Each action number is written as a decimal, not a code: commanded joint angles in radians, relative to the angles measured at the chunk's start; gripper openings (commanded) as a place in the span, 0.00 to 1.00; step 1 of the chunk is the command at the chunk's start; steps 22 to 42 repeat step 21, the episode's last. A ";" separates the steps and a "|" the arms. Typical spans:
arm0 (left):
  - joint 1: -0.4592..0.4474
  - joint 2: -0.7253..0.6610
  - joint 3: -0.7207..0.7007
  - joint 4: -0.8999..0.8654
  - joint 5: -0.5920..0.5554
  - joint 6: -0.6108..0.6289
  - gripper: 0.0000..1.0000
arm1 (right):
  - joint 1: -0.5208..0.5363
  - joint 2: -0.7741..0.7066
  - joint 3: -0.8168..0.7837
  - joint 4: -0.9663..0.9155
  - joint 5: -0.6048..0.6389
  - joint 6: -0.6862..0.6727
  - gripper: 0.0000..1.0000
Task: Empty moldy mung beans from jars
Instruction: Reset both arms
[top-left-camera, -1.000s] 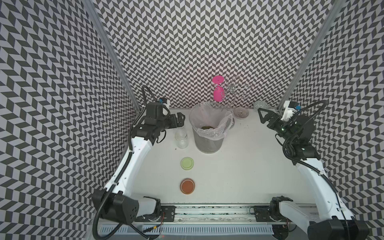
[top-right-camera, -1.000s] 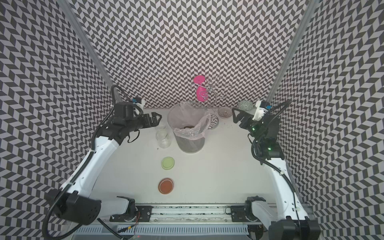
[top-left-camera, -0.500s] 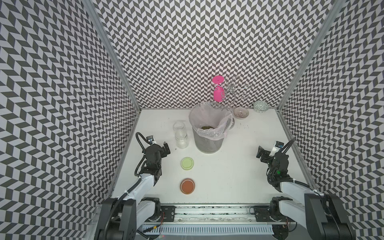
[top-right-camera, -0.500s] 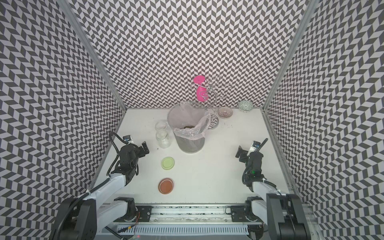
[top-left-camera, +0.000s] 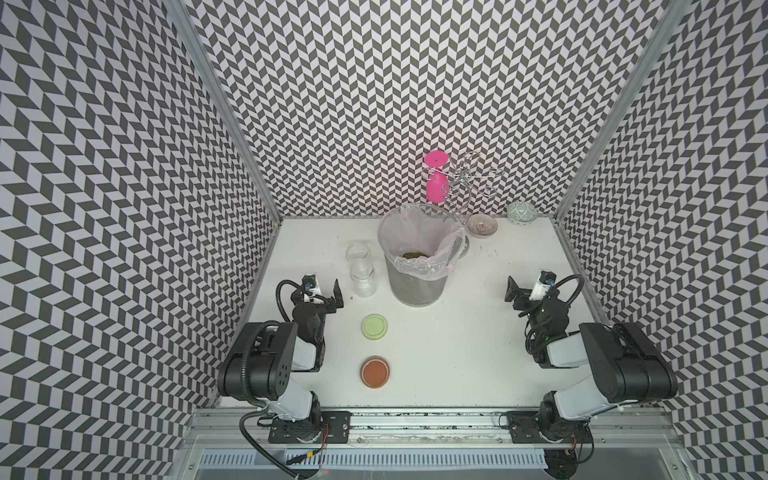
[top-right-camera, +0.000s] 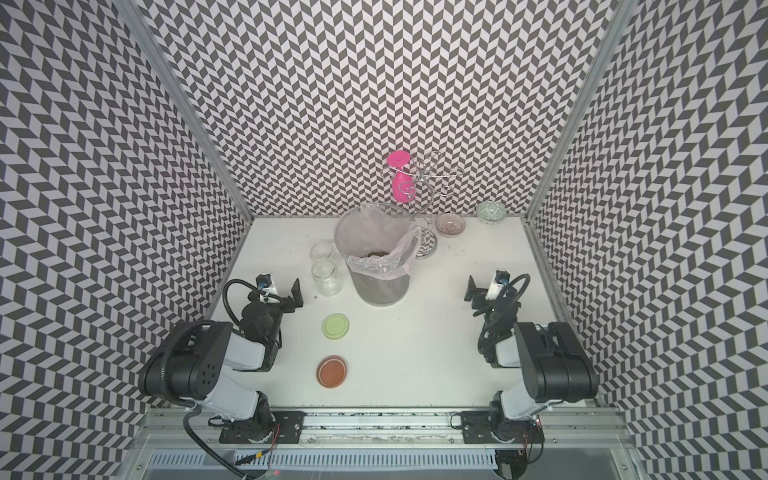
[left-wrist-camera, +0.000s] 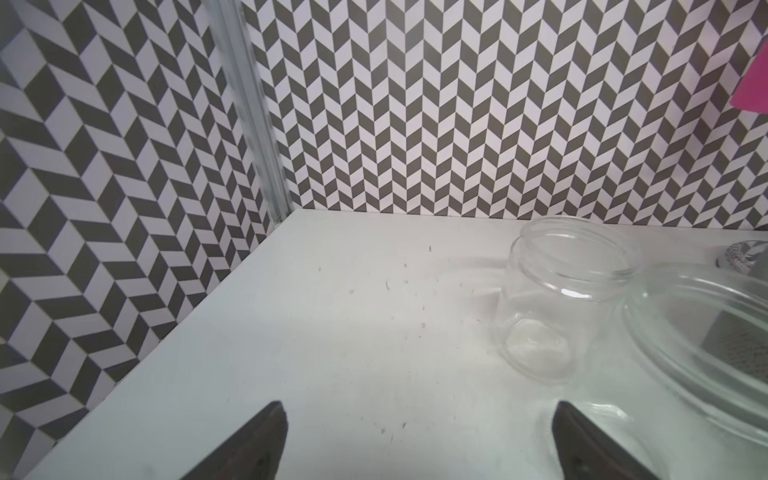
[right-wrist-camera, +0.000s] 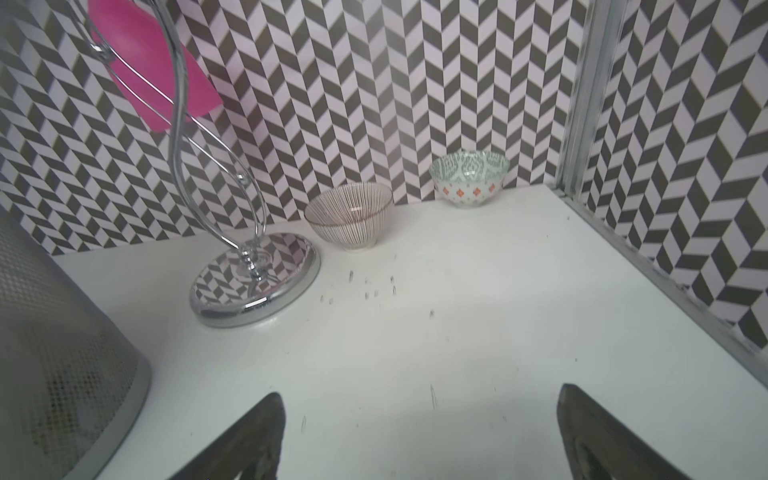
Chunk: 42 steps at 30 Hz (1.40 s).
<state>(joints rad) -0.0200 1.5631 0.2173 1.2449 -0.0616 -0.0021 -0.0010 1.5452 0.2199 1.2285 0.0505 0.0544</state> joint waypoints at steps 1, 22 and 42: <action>-0.002 -0.019 0.067 -0.056 0.040 0.023 1.00 | 0.008 0.000 0.010 0.118 0.001 -0.028 1.00; 0.016 -0.008 0.048 -0.009 0.089 0.022 1.00 | 0.027 0.001 0.010 0.110 0.034 -0.040 0.99; 0.016 -0.008 0.048 -0.009 0.089 0.022 1.00 | 0.027 0.001 0.010 0.110 0.034 -0.040 0.99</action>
